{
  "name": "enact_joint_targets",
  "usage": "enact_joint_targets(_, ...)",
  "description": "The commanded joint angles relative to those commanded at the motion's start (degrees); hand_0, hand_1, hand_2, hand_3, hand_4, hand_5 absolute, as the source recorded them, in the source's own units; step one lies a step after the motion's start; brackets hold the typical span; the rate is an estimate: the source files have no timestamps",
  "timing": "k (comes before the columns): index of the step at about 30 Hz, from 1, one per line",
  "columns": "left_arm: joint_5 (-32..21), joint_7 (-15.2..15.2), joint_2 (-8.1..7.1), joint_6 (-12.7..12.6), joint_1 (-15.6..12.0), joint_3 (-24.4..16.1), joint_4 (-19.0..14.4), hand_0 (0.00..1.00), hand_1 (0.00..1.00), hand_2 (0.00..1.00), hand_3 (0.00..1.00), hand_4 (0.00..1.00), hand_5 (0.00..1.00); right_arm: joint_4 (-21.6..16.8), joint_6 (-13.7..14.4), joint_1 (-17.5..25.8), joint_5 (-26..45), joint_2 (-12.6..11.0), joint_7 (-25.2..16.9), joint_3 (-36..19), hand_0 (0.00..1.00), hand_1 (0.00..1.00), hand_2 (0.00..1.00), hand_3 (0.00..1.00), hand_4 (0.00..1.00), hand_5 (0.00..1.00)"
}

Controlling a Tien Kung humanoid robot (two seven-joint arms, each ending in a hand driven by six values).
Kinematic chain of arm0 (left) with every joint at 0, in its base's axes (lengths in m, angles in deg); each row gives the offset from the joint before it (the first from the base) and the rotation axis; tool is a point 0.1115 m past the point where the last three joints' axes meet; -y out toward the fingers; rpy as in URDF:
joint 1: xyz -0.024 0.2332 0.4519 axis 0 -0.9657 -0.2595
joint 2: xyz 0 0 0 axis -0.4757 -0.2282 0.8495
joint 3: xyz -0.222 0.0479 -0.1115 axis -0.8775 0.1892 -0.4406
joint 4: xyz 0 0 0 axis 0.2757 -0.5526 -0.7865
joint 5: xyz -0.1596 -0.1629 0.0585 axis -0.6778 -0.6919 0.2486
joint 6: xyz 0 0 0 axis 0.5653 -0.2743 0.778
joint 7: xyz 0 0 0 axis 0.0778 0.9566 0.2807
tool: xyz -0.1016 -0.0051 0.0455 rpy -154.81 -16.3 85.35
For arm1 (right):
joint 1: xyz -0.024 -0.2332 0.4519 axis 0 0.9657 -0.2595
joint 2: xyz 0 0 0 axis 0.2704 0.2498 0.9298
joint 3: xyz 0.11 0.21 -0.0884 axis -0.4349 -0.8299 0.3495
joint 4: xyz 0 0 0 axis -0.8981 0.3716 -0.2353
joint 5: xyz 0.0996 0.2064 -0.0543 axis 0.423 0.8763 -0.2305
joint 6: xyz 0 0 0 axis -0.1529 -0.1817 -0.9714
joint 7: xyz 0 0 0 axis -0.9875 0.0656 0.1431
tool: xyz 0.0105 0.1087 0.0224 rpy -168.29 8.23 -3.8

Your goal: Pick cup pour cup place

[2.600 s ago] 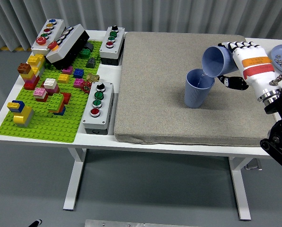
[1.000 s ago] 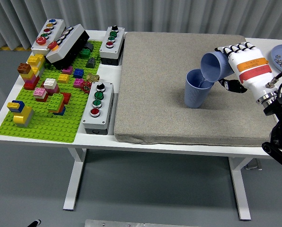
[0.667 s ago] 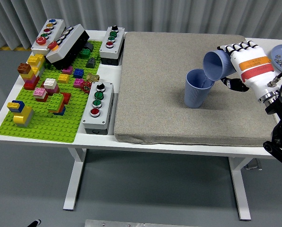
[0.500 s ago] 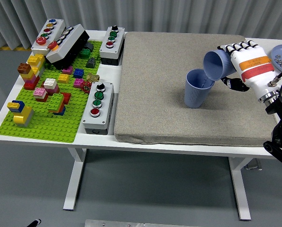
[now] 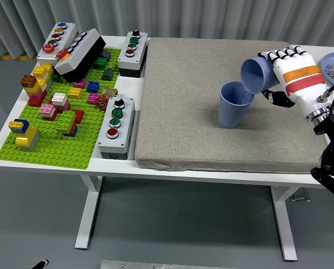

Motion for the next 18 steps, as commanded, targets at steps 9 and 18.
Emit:
enact_joint_targets(9,0.0,0.0,-0.03,0.0,0.0,0.1,0.0,0.826,0.783,0.84,0.761,0.573,0.998,0.0,-0.1,0.1,0.4,0.1,0.1,-0.4,0.804,0.635,0.552,0.601,0.711,0.231)
enact_joint_targets(18,0.0,0.0,0.03,0.1,-0.1,0.1,0.0,0.825,0.784,0.84,0.762,0.573,0.998,0.6,0.9,0.5,7.5,0.3,-1.8,-2.0,0.806,0.635,0.552,0.601,0.71,0.234)
